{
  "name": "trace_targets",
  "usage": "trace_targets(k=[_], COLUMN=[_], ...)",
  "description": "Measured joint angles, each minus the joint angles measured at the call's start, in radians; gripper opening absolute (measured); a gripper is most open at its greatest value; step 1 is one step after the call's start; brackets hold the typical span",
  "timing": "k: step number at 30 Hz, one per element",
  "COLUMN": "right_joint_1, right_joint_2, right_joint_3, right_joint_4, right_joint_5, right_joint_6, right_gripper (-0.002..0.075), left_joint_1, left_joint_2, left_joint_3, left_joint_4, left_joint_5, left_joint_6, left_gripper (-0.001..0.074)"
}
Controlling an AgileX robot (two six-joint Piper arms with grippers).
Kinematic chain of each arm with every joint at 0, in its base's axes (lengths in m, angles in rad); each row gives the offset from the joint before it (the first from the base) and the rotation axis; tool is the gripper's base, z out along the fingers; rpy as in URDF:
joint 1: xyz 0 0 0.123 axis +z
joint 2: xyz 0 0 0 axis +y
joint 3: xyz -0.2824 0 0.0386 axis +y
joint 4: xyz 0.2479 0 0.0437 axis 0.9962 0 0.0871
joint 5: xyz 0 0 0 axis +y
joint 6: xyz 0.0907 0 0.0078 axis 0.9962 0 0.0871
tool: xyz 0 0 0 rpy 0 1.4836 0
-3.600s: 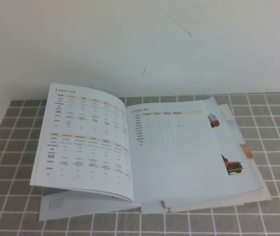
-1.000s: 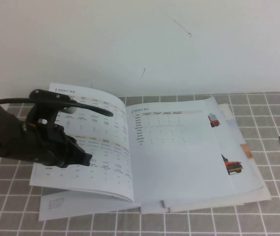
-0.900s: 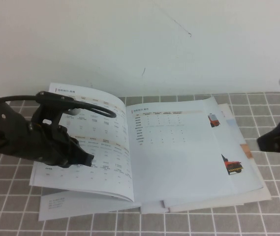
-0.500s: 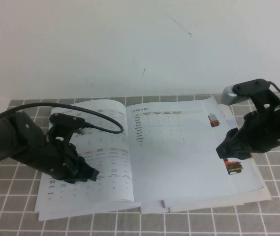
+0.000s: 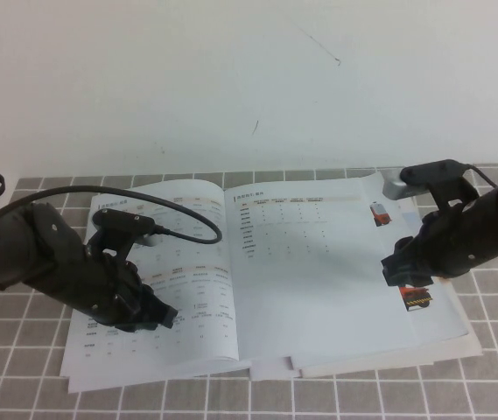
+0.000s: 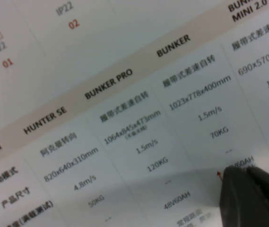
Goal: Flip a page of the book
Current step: Open the closed book
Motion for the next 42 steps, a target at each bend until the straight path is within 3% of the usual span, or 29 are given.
trace_targets(k=[20,30,42], right_joint_1=[0.006,0.008,0.008], right_joint_2=[0.088,0.088,0.084], right_joint_3=[0.0,0.0,0.0], right_joint_4=[0.084,0.232,0.12], right_joint_5=[-0.033,-0.023,-0.023], right_joint_6=[0.003,-0.113,-0.072], right_gripper=[0.0312,0.0312,0.0312], left_joint_1=[0.0,0.0,0.0], left_joint_2=[0.0,0.0,0.0], left_joint_3=[0.0,0.0,0.0], left_joint_4=[0.0,0.0,0.0], left_joint_5=[-0.003,-0.003,-0.003], left_joint_6=[0.006,0.006,0.006], left_gripper=[-0.0004,-0.0004,-0.0004])
